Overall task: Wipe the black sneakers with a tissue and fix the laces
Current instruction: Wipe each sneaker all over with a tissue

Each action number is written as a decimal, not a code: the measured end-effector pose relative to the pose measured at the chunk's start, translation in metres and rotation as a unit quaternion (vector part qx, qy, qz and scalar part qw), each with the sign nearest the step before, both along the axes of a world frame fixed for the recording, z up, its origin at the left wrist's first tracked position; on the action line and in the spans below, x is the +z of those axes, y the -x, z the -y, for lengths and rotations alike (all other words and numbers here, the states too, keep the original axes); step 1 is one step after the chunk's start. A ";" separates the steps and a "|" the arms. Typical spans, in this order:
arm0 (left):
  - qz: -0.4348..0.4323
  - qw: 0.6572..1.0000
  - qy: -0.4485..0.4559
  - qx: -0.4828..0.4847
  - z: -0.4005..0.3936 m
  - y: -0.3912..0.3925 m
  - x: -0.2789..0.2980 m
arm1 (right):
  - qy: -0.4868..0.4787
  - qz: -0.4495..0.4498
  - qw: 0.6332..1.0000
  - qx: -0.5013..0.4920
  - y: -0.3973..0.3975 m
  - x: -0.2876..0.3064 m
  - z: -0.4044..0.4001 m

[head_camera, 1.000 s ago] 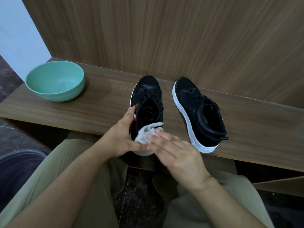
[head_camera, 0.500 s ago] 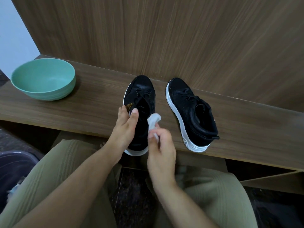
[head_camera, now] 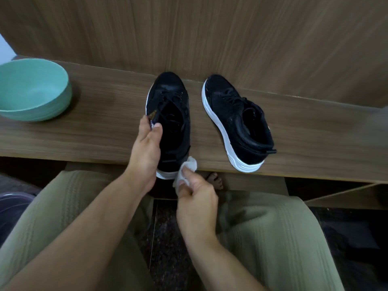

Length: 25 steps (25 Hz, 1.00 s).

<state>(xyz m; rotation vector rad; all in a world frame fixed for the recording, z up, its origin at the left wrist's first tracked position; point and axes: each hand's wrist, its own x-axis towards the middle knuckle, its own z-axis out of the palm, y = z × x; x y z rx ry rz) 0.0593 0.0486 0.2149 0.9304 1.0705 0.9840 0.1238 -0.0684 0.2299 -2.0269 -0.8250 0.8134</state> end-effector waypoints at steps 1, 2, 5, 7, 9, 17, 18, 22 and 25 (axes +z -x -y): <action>0.002 1.000 0.001 -0.005 -0.002 0.000 0.000 | 0.002 0.016 1.000 0.008 0.004 0.002 0.001; -0.001 1.000 0.002 -0.011 -0.006 0.000 0.000 | 0.005 0.042 0.999 0.010 0.003 0.004 -0.005; -0.009 1.000 -0.008 -0.019 -0.014 0.000 -0.001 | 0.019 0.136 0.990 0.027 -0.016 0.001 -0.041; -0.017 1.000 -0.011 -0.015 -0.015 -0.001 -0.003 | 0.021 0.164 0.985 0.056 -0.030 -0.002 -0.060; -0.022 1.000 -0.004 -0.008 -0.015 -0.001 -0.005 | 0.045 0.181 0.980 0.066 -0.032 -0.001 -0.061; -0.024 1.000 0.008 -0.008 -0.020 0.001 -0.009 | 0.083 0.244 0.959 0.116 -0.026 0.003 -0.031; -0.020 1.000 0.001 -0.015 -0.020 0.002 -0.008 | 0.077 0.248 0.959 0.114 -0.028 0.000 -0.042; 0.015 1.000 -0.011 -0.008 -0.012 0.002 0.004 | 0.043 0.210 0.969 0.123 -0.036 0.000 -0.063; 0.068 0.997 0.031 -0.004 -0.012 0.006 0.016 | 0.016 0.286 0.940 0.186 -0.030 0.012 -0.029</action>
